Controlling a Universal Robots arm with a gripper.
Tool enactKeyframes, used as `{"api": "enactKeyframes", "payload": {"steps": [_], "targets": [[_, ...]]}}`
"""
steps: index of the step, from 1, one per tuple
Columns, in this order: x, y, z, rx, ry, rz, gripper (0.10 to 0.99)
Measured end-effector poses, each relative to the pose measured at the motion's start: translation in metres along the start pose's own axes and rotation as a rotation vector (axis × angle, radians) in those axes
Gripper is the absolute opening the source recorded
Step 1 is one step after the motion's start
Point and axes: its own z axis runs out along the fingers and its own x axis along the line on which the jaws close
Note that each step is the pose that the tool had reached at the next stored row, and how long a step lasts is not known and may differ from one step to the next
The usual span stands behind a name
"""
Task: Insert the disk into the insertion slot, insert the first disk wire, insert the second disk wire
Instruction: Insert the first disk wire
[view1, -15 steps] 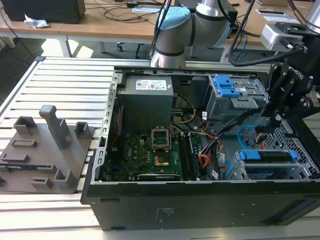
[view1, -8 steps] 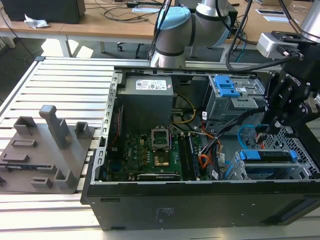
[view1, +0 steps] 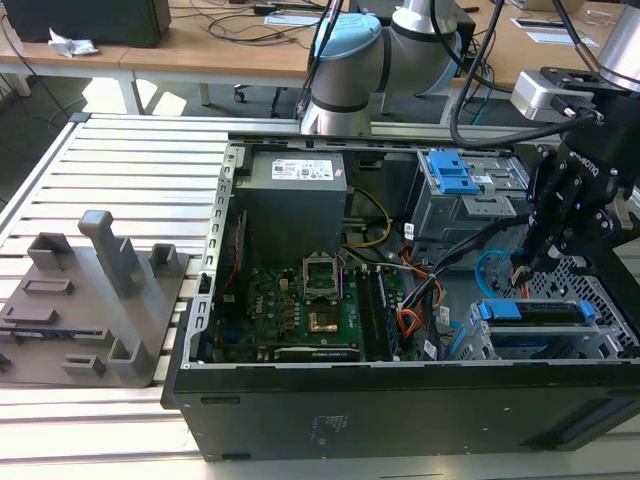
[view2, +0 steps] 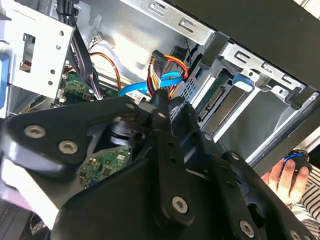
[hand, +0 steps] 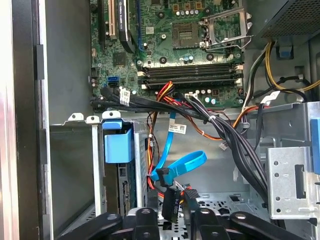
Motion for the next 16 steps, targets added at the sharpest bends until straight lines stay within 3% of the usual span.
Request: {"api": "enactKeyframes", "payload": {"steps": [2, 16], "targets": [[0.0, 0.0, 0.0, 0.0, 0.0, 0.0, 0.176], [0.0007, -0.0006, 0.0001, 0.0, 0.0001, 0.0, 0.176]]}}
